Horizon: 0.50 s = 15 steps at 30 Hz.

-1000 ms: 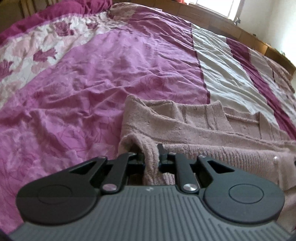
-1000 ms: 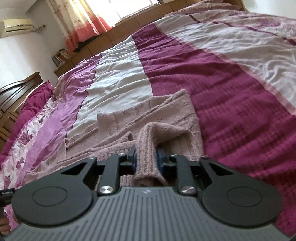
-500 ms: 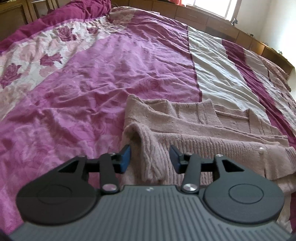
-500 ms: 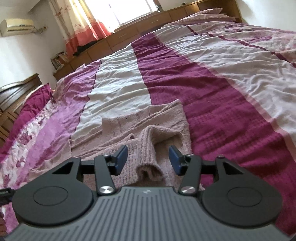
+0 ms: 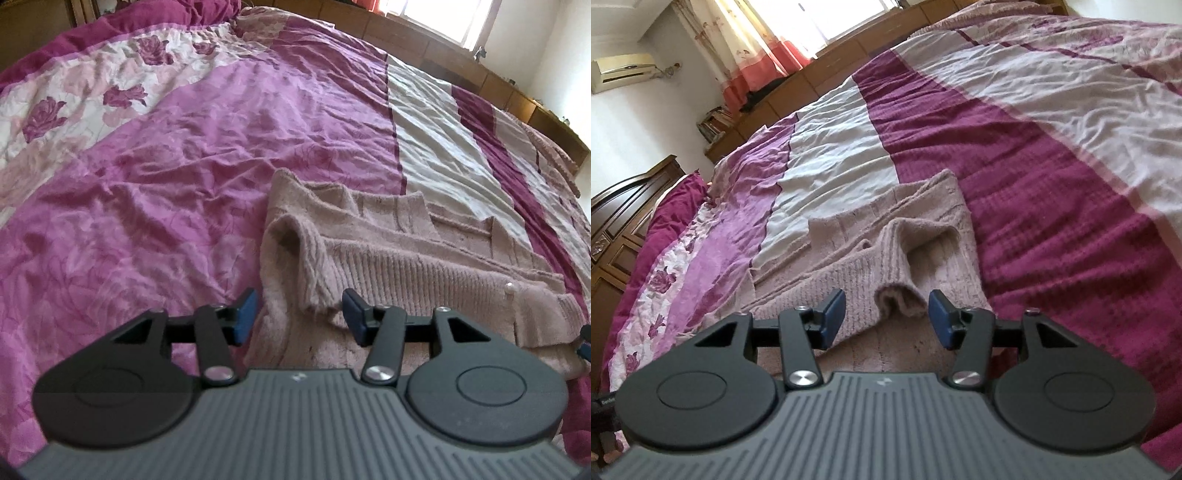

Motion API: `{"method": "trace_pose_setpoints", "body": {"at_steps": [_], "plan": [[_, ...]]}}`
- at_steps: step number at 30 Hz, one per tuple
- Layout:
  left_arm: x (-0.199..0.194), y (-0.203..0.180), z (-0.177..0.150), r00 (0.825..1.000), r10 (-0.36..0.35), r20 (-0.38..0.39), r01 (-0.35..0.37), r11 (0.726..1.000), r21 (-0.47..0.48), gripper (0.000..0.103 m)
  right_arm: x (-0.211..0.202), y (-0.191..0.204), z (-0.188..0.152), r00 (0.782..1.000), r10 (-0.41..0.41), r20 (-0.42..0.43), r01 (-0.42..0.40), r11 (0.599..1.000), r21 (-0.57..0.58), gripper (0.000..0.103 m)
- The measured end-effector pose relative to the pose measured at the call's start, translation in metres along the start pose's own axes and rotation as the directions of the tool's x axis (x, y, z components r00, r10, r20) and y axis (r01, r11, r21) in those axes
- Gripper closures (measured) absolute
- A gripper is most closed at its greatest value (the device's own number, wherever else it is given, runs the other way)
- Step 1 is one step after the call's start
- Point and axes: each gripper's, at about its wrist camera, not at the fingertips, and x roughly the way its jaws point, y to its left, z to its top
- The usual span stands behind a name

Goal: Fold small clothes
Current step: 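Open both grippers and release the folded hem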

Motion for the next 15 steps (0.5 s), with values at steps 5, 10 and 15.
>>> {"method": "trace_pose_setpoints", "body": {"at_steps": [5,10,15], "plan": [[0.008,-0.003,-0.001,1.0,-0.012,-0.012,0.012,1.0,0.003,0.05,0.011,0.0,0.006,1.0,0.009,-0.011,-0.009,1.0,0.003,0.045],[0.009,-0.011,0.004,1.0,0.002,0.015,-0.003,0.999,0.043,0.051,0.021,0.001,0.011,1.0,0.007,-0.021,-0.007,1.0,-0.009,0.045],[0.001,-0.019,0.004,0.998,0.014,0.056,-0.019,0.995,0.097,0.051,0.026,0.005,0.01,0.999,0.019,-0.03,-0.019,0.999,-0.027,0.045]]}}
